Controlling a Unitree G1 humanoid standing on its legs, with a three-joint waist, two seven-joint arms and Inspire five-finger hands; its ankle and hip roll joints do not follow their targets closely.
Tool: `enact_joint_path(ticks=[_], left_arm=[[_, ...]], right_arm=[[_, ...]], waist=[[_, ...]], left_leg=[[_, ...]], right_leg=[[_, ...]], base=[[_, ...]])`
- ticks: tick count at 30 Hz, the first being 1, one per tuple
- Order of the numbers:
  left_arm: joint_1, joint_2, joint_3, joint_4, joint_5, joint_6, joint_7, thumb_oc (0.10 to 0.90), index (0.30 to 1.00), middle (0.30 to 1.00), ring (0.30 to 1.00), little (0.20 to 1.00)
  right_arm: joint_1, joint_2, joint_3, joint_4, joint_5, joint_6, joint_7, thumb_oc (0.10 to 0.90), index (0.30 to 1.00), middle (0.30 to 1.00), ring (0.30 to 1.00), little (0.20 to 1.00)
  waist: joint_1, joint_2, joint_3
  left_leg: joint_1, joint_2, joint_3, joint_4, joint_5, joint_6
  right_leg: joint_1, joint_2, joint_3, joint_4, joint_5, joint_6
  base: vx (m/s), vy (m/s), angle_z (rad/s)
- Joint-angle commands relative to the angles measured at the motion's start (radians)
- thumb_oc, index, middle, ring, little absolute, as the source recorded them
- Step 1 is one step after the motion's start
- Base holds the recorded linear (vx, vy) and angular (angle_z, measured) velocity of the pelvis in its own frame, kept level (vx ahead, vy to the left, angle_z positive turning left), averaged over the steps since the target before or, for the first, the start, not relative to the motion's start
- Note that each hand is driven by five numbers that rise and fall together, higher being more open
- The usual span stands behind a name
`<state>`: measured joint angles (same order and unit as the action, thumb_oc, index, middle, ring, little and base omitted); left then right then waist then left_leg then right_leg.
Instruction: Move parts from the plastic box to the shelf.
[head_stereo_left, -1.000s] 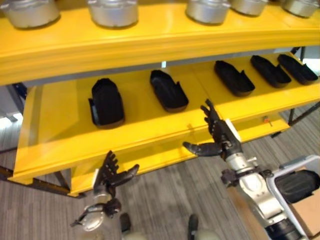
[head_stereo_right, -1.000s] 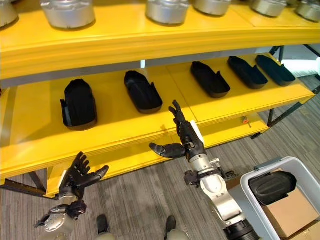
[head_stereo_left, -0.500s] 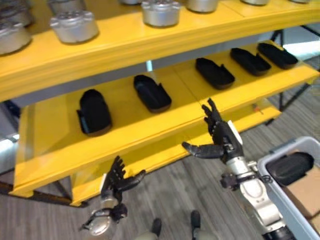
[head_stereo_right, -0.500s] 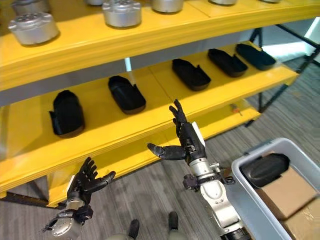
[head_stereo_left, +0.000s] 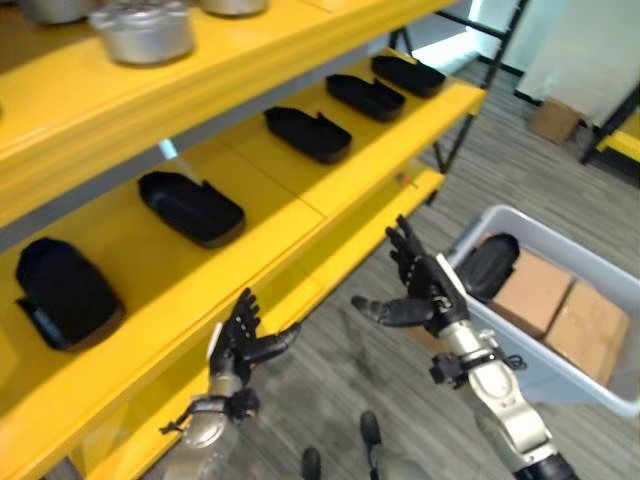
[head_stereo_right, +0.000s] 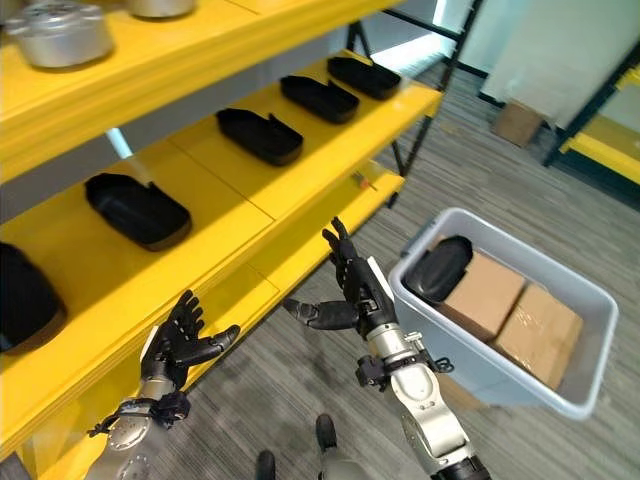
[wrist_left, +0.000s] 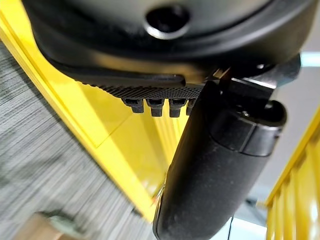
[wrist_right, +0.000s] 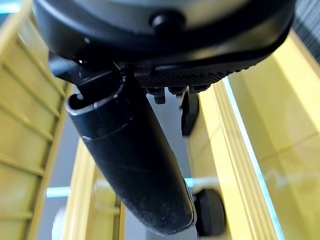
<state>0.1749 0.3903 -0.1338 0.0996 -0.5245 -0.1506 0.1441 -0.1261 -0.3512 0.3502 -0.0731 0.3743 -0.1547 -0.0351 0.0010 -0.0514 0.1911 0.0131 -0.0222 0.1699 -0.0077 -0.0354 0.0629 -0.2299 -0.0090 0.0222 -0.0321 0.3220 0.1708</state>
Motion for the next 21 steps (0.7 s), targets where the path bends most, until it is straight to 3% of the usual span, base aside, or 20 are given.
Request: enact_joint_path(ticks=[1, 3, 4, 6, 8, 9, 15, 17, 18, 19, 21], left_arm=[[-0.046, 0.01, 0.015, -0.093, 0.043, -0.084, -0.021, 0.9, 1.0, 1.0, 1.0, 1.0], [-0.051, 0.013, 0.025, -0.095, 0.046, -0.085, -0.018, 0.9, 1.0, 1.0, 1.0, 1.0], [-0.052, 0.013, 0.025, -0.095, 0.046, -0.085, -0.018, 0.9, 1.0, 1.0, 1.0, 1.0], [-0.054, 0.007, 0.034, -0.087, 0.055, -0.083, -0.014, 0.9, 1.0, 1.0, 1.0, 1.0], [-0.054, 0.007, 0.033, -0.087, 0.055, -0.083, -0.014, 0.9, 1.0, 1.0, 1.0, 1.0], [-0.056, -0.006, 0.032, -0.07, 0.063, -0.08, -0.02, 0.9, 1.0, 1.0, 1.0, 1.0], [-0.072, -0.033, 0.025, -0.065, 0.055, -0.087, -0.016, 0.9, 1.0, 1.0, 1.0, 1.0], [-0.095, -0.049, 0.012, -0.049, 0.036, -0.093, -0.016, 0.9, 1.0, 1.0, 1.0, 1.0], [-0.097, -0.056, 0.008, -0.046, 0.027, -0.095, -0.015, 0.9, 1.0, 1.0, 1.0, 1.0], [-0.097, -0.056, 0.007, -0.045, 0.027, -0.095, -0.015, 0.9, 1.0, 1.0, 1.0, 1.0], [-0.095, -0.061, -0.004, -0.054, 0.012, -0.094, -0.022, 0.9, 1.0, 1.0, 1.0, 1.0]], right_arm=[[-0.106, 0.021, -0.027, -0.052, 0.009, -0.095, -0.017, 0.9, 1.0, 1.0, 1.0, 1.0], [-0.124, 0.021, -0.025, -0.051, -0.016, -0.089, -0.03, 0.9, 1.0, 1.0, 1.0, 1.0], [-0.124, 0.021, -0.025, -0.052, -0.017, -0.088, -0.03, 0.9, 1.0, 1.0, 1.0, 1.0], [-0.104, 0.015, -0.047, -0.068, -0.024, -0.082, -0.035, 0.9, 1.0, 1.0, 1.0, 1.0], [-0.102, 0.015, -0.048, -0.069, -0.024, -0.082, -0.035, 0.9, 1.0, 1.0, 1.0, 1.0], [-0.05, 0.003, -0.086, -0.077, -0.031, -0.084, -0.031, 0.9, 1.0, 1.0, 1.0, 1.0], [0.021, -0.046, -0.161, -0.078, -0.055, -0.101, -0.051, 0.9, 1.0, 1.0, 1.0, 1.0], [0.041, -0.051, -0.179, -0.063, -0.031, -0.118, -0.066, 0.9, 1.0, 1.0, 1.0, 1.0], [0.051, -0.056, -0.182, -0.062, -0.021, -0.122, -0.067, 0.9, 1.0, 1.0, 1.0, 1.0], [0.051, -0.056, -0.182, -0.062, -0.021, -0.122, -0.067, 0.9, 1.0, 1.0, 1.0, 1.0], [0.075, -0.071, -0.195, -0.068, -0.005, -0.132, -0.066, 0.9, 1.0, 1.0, 1.0, 1.0]], waist=[[0.008, 0.047, -0.008], [0.003, 0.053, 0.003], [0.003, 0.053, 0.005], [-0.009, 0.033, 0.002], [-0.009, 0.033, 0.003], [-0.016, 0.003, -0.02], [-0.06, 0.012, -0.057], [-0.08, 0.02, -0.06], [-0.08, 0.02, -0.053], [-0.081, 0.021, -0.054], [-0.07, 0.012, -0.018]], left_leg=[[-0.012, 0.015, 0.023, -0.018, 0.017, -0.014], [0.012, 0.034, 0.051, -0.023, 0.006, -0.022], [0.014, 0.034, 0.051, -0.024, 0.005, -0.022], [0.055, 0.038, 0.064, -0.021, -0.024, -0.036], [0.056, 0.038, 0.063, -0.02, -0.025, -0.035], [0.078, 0.042, 0.068, -0.016, -0.048, -0.053], [0.116, 0.141, 0.051, -0.018, -0.034, -0.11], [0.068, 0.199, 0.047, 0.086, 0.011, -0.14], [0.035, 0.212, 0.039, 0.169, 0.033, -0.144], [0.031, 0.214, 0.037, 0.175, 0.03, -0.145], [-0.086, 0.209, -0.023, 0.422, 0.097, -0.144]], right_leg=[[0.034, -0.156, -0.221, 0.154, -0.196, -0.036], [-0.002, -0.247, -0.257, 0.11, -0.116, -0.01], [0.002, -0.247, -0.257, 0.105, -0.113, -0.009], [0.022, -0.3, -0.28, 0.045, -0.052, 0.017], [0.024, -0.301, -0.281, 0.043, -0.052, 0.018], [0.071, -0.281, -0.311, 0.016, -0.092, 0.015], [0.091, -0.206, -0.327, 0.071, -0.179, -0.023], [0.11, -0.155, -0.324, 0.056, -0.214, -0.06], [0.126, -0.137, -0.324, 0.042, -0.226, -0.076], [0.126, -0.135, -0.326, 0.041, -0.226, -0.077], [0.171, -0.102, -0.314, 0.017, -0.249, -0.121]], base=[[0.06, -0.054, -0.91], [0.08, -0.061, -0.78], [0.18, -0.135, -1.06], [0.2, -0.153, -0.58], [0.11, -0.113, -0.06], [0.29, -0.311, 0.24], [0.21, -0.299, 0.14], [0.15, -0.405, -0.03], [0.07, -0.223, 0.16], [0.05, -0.195, 0.17], [0.09, -0.254, -0.14]])
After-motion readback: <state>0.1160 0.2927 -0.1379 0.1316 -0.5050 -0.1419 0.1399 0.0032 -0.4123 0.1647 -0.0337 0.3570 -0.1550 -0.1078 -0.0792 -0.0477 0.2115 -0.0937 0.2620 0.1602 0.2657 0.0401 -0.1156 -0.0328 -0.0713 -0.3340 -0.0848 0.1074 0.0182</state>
